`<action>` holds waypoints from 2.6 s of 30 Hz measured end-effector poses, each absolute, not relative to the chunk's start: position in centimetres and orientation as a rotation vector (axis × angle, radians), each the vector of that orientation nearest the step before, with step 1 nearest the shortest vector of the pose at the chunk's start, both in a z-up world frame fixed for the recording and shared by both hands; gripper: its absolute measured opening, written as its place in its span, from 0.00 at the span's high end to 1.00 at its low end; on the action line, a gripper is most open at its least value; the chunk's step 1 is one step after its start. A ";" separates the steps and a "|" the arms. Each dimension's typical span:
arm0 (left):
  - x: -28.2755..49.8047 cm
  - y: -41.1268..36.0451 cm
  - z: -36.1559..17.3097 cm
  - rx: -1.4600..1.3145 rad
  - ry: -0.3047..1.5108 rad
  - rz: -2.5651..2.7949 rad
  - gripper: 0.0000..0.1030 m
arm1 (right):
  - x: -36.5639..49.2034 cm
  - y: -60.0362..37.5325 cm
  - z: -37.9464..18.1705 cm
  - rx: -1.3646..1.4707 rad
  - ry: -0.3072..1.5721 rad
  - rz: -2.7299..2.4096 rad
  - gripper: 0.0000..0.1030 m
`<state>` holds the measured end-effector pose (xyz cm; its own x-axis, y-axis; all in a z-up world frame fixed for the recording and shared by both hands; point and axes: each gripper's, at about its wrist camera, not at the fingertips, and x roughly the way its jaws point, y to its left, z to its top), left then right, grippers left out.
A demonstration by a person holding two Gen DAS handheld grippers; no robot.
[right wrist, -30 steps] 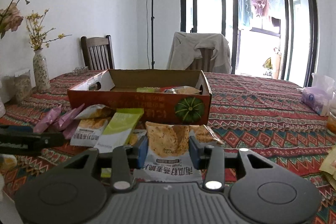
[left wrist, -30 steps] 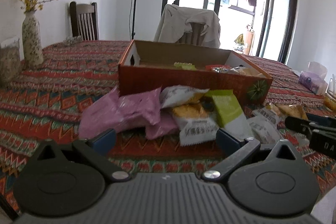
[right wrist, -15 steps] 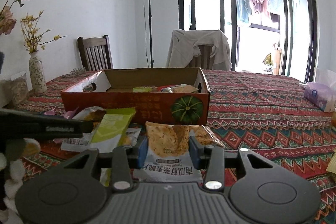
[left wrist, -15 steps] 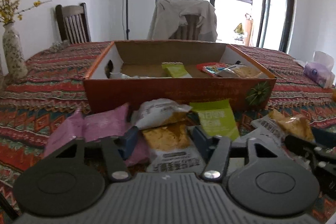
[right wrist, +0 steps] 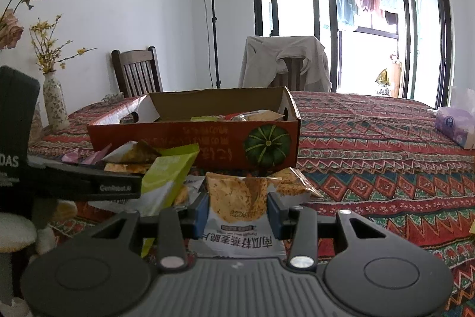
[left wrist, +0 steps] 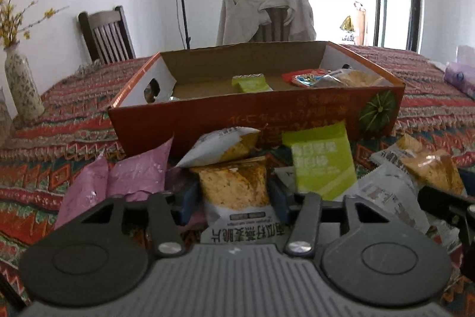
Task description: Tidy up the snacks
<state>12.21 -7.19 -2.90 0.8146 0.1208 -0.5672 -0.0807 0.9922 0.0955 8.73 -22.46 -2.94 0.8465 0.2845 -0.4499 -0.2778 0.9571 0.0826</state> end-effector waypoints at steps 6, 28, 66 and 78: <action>11.7 -7.2 -2.7 0.080 0.591 0.085 0.60 | 8.7 -22.5 -3.0 0.014 0.475 0.295 0.61; 9.1 -6.0 3.5 0.039 0.387 0.040 0.60 | 10.9 -21.2 0.0 0.001 0.383 0.300 0.61; 22.1 1.0 1.8 -0.175 0.355 0.130 0.12 | 26.8 -15.7 -0.8 0.073 0.420 0.288 0.33; 22.1 2.2 1.8 -0.226 0.338 0.168 0.00 | 26.6 -16.1 -0.8 0.093 0.401 0.250 0.00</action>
<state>22.08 2.16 1.79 0.9299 0.1249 -0.3458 -0.2002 0.9609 -0.1913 26.65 -16.06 -0.84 0.8906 0.2584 -0.3743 -0.2219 0.9652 0.1384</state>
